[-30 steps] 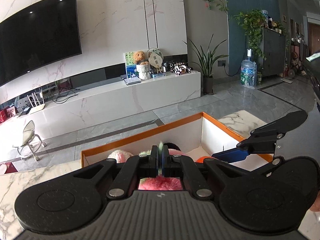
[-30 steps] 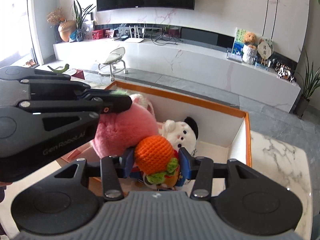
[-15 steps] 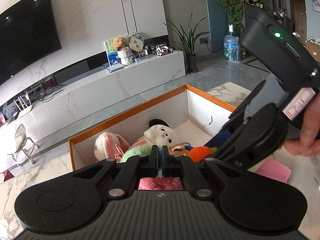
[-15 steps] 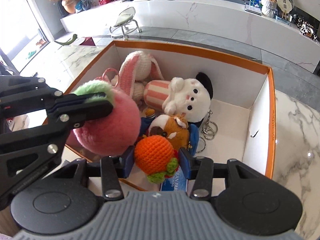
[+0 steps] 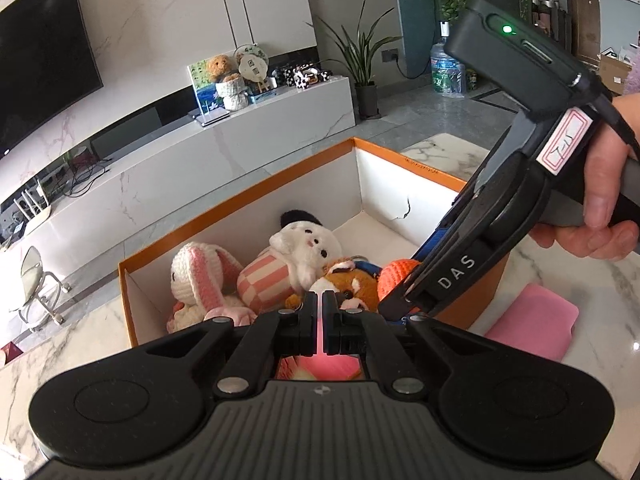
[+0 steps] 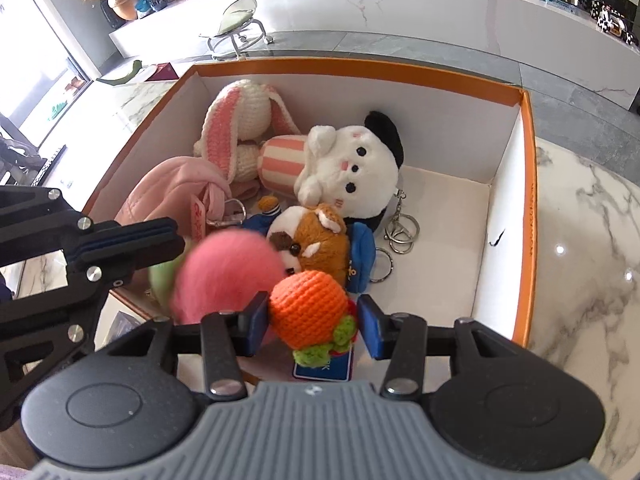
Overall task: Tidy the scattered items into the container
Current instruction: 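Lower the crochet fruit into the box with right tool while left tool lowers and releases the peach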
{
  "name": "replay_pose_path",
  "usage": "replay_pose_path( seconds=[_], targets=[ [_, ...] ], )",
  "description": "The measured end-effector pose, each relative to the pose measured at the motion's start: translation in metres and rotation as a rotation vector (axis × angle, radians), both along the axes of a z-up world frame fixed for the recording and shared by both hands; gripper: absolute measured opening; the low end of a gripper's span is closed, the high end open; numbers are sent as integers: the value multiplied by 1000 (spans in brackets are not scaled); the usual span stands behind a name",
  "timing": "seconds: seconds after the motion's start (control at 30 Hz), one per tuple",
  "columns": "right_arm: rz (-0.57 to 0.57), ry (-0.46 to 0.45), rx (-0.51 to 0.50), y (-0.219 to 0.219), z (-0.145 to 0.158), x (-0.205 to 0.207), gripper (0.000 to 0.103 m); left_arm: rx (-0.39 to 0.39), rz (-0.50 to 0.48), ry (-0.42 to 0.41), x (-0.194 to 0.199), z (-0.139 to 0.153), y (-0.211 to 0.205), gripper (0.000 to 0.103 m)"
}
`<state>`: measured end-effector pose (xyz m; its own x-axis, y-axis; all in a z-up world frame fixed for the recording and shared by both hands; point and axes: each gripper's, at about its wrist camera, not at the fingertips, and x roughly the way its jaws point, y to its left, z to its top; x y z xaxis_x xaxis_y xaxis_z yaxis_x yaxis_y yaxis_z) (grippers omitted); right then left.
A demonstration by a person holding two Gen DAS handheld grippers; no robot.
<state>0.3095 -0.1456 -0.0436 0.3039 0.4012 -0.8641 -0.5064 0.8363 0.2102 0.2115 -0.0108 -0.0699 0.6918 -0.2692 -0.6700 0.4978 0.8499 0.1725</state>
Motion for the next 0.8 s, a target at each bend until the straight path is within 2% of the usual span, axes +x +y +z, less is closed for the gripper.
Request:
replay_pose_path(
  seconds=[0.37,0.53,0.8],
  targets=[
    [-3,78,4,13,-11,11,50,-44,64,34,4,0,14,5],
    [-8,123,-2,17,-16,15,51,-61,70,38,3,0,13,18],
    [-41,154,7,16,-18,16,53,-72,101,58,3,-5,14,20]
  ],
)
